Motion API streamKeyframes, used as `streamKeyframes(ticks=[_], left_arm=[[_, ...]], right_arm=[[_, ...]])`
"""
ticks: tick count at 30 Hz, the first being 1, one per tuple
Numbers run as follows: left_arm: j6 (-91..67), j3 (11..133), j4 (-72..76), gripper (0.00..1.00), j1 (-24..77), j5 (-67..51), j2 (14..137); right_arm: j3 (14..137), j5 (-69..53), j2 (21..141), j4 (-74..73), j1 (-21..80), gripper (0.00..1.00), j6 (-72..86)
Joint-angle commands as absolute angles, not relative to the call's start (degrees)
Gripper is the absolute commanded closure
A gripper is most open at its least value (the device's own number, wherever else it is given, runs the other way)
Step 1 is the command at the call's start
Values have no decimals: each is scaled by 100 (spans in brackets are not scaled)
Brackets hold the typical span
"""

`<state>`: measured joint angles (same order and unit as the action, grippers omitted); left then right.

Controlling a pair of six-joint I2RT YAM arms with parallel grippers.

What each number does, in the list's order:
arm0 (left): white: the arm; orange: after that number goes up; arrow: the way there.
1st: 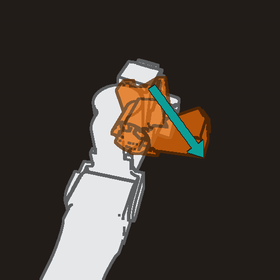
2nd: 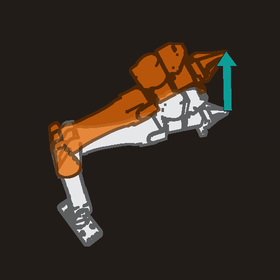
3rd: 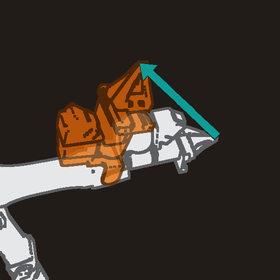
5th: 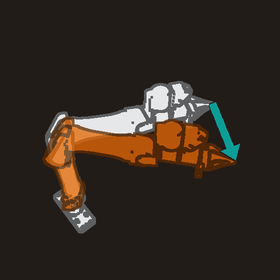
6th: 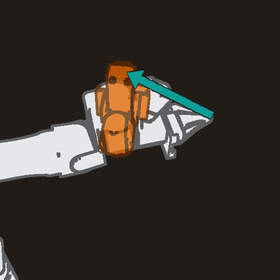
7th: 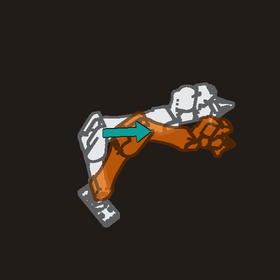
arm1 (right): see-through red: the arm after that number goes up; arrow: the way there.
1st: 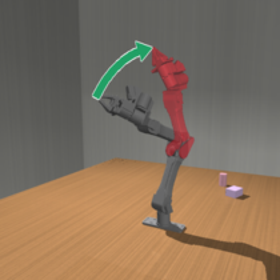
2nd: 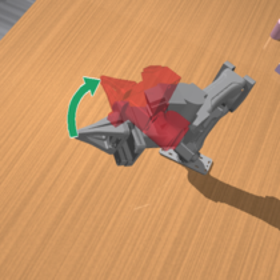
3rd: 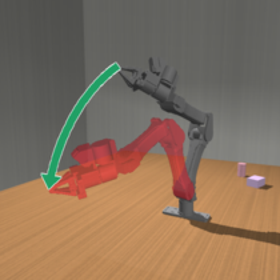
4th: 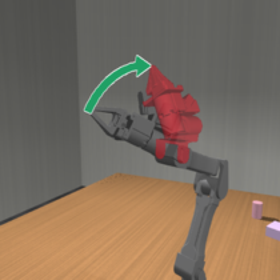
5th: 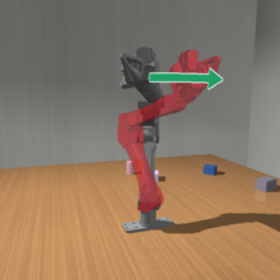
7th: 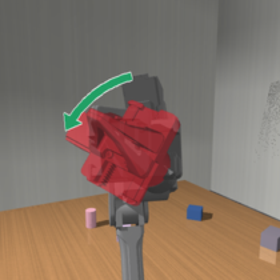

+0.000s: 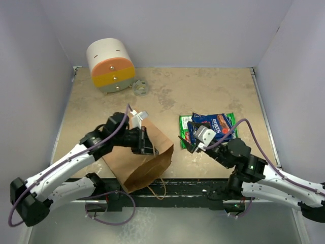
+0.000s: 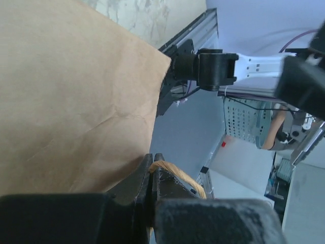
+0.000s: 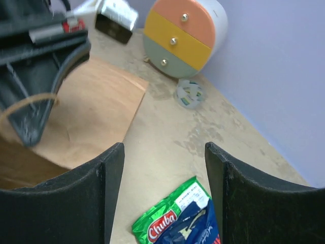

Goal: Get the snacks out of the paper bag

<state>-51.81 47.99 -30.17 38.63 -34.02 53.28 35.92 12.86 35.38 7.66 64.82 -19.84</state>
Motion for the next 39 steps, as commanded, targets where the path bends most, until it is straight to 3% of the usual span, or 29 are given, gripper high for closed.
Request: streamKeyframes(ticks=[1, 4, 7, 16, 27, 39], left_arm=[[-6095, 4558, -794, 100, 4691, -2604, 6271], [-5575, 5546, -1053, 100, 4963, -2486, 7090], [-4899, 6378, -2158, 100, 4966, -1881, 6959], [-4626, 6239, -4042, 100, 4685, -710, 5511], [-4634, 6930, -5125, 100, 4685, 214, 4911], [-4820, 7298, -5723, 100, 4680, 662, 4678]], right_arm=[[3425, 1983, 3360, 378, 6470, 33, -1722], [3446, 1672, 3174, -84, 6472, 35, -1812], [3495, 1089, 2921, -476, 6470, 35, -2211], [3650, -1045, 3586, -1034, 6475, 41, -3758], [3661, -2336, 6292, 2261, 6481, 48, -4539], [4138, -2066, 8558, 4755, 6481, 45, -4904]])
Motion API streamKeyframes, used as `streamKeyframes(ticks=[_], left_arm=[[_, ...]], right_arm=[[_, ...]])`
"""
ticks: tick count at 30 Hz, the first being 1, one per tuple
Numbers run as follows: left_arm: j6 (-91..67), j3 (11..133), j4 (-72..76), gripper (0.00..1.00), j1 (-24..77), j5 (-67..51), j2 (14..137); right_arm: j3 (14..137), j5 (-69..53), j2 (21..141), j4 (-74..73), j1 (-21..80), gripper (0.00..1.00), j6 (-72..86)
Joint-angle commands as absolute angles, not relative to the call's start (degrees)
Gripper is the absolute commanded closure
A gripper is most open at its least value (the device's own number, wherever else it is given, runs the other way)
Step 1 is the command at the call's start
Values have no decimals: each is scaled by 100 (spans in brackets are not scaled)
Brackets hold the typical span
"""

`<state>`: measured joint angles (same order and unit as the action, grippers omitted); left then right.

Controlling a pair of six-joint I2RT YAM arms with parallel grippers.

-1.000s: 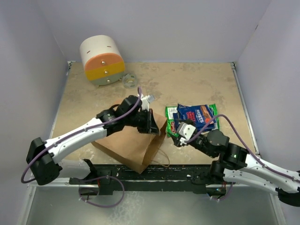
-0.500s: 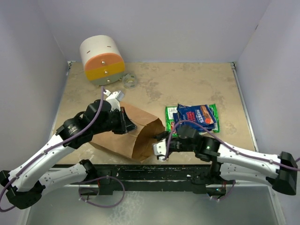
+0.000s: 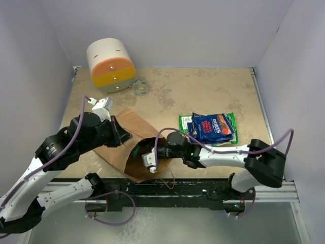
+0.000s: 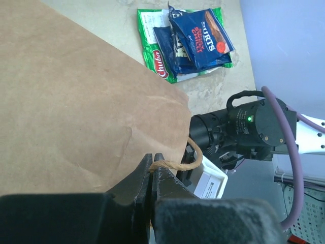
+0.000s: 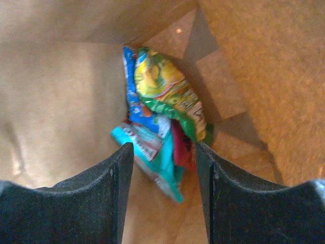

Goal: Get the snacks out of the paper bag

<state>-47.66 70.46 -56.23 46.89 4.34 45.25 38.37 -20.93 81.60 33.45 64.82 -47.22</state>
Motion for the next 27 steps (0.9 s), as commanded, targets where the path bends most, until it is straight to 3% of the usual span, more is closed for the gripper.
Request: streamKeyframes(ticks=[1, 15, 27], left_arm=[[-4803, 7328, -5721, 100, 4684, 660, 4709], [-4771, 7559, -5715, 100, 4684, 535, 4835], [-4758, 7623, -5870, 100, 4680, 418, 4775]], right_arm=[[4188, -1984, 8700, 4871, 6479, 44, -5021], [4711, -589, 10036, 5588, 6523, 42, -5978], [5594, -383, 11190, 5761, 6524, 43, -6214]])
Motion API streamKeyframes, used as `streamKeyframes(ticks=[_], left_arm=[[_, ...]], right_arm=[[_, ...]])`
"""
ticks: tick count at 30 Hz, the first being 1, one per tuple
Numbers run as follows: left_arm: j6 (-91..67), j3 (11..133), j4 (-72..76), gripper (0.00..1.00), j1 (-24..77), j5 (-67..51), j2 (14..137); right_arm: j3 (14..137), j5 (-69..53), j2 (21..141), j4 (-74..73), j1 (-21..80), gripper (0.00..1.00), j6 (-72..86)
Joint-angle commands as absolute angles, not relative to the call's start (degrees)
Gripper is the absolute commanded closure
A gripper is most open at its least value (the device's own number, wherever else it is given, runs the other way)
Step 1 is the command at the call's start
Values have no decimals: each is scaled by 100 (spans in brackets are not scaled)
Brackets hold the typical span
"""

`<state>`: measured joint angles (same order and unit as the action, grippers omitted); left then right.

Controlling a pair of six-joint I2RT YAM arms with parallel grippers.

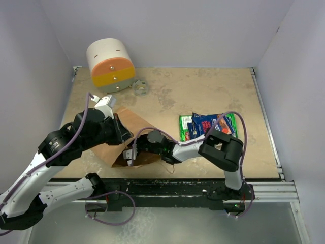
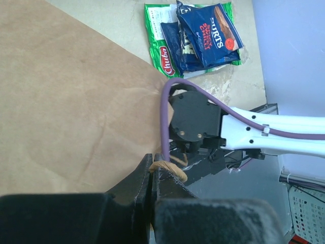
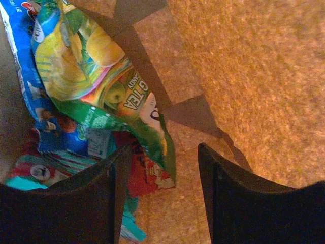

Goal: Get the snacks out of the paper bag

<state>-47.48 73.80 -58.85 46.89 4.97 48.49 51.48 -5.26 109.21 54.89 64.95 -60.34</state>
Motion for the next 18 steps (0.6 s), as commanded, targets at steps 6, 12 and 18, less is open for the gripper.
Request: streamKeyframes(ticks=[6, 12, 18], left_arm=[[-4809, 7744, -6215, 100, 4683, 679, 4775], [-4855, 7819, -6406, 100, 4684, 906, 4748], [-5128, 7830, -6589, 100, 4684, 1222, 4663]], right_arm=[[6193, -629, 11571, 5424, 6519, 46, -6222], [6575, -606, 11846, 5447, 6519, 78, -6037], [6521, -568, 11482, 5494, 6517, 100, -5612]])
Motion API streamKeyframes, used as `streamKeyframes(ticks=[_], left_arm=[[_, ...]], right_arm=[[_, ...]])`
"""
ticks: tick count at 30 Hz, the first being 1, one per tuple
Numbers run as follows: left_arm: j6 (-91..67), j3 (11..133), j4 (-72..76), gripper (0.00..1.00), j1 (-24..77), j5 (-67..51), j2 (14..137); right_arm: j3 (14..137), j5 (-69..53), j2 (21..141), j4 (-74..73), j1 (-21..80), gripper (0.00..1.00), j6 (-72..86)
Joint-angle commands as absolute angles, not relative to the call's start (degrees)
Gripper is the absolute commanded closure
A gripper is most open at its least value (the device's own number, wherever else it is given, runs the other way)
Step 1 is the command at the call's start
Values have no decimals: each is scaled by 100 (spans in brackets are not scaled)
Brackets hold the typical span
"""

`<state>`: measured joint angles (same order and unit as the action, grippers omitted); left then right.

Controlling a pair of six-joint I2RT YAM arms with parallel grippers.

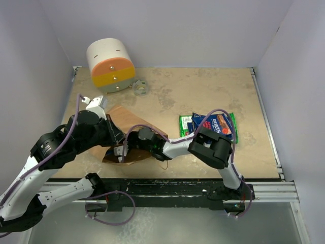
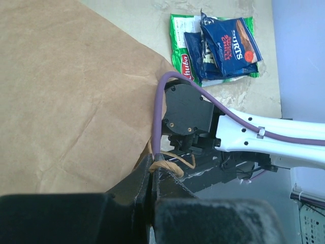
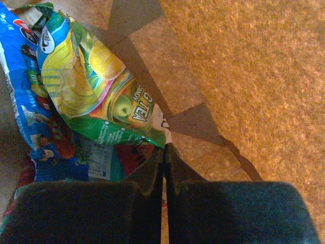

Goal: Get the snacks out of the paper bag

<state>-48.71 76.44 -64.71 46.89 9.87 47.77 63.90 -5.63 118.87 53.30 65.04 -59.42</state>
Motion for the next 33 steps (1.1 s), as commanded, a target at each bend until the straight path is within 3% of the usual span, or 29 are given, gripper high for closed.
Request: streamKeyframes(ticks=[1, 9, 20, 26, 33], left_arm=[[-5198, 7805, -6591, 100, 4685, 1305, 4636], [-5398, 7719, -6385, 100, 4684, 1740, 4532], [-5269, 7825, -5998, 100, 4685, 2217, 4639], [-5264, 7879, -5925, 100, 4678, 2552, 4880], [-5247, 7943, -6144, 100, 4685, 2875, 5366]], right_arm=[[6438, -571, 11330, 5463, 6513, 100, -5539], [5375, -657, 9796, 4952, 6513, 100, -4692], [4645, -1332, 7750, 2669, 6522, 100, -3677], [4894, -1583, 6569, 1436, 6523, 100, -2872], [6089, -1111, 5817, -274, 6522, 100, -1415]])
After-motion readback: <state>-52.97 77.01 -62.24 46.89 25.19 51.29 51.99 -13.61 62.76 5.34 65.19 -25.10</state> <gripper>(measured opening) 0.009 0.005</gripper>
